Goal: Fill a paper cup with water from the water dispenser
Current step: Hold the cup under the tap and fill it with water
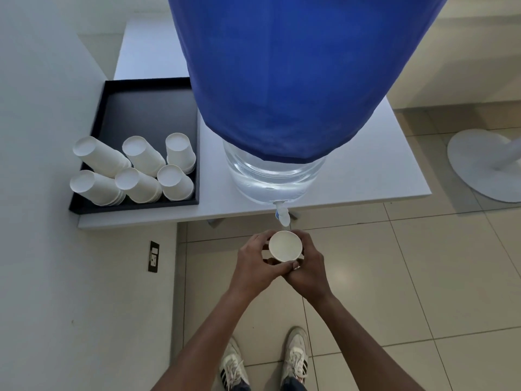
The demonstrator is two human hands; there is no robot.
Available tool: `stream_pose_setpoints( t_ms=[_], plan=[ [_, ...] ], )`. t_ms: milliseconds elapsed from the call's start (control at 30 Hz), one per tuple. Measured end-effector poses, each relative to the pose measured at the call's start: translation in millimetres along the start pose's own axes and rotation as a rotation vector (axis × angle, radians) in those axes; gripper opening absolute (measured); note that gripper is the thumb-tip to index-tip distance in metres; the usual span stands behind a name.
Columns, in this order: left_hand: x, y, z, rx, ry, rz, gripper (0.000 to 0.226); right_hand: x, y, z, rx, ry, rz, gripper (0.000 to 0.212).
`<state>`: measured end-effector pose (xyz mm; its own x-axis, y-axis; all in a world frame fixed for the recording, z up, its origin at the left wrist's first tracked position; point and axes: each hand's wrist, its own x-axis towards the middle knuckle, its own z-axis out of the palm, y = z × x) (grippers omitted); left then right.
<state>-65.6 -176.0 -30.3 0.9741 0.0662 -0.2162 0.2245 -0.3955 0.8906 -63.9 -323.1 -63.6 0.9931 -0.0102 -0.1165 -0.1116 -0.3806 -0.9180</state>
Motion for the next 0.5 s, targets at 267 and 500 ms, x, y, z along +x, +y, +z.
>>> stream_pose_setpoints(
  t_ms=[267, 500],
  plan=[
    [17.1, -19.6, 2.0, 0.037, 0.097, 0.029, 0.075, 20.7, 34.9, 22.6, 0.012, 0.040, 0.035, 0.062],
    [29.4, -8.1, -2.3, 0.208, 0.186, 0.268, 0.058, 47.0, 44.4, 35.4, 0.021, 0.084, 0.032, 0.062]
  ],
)
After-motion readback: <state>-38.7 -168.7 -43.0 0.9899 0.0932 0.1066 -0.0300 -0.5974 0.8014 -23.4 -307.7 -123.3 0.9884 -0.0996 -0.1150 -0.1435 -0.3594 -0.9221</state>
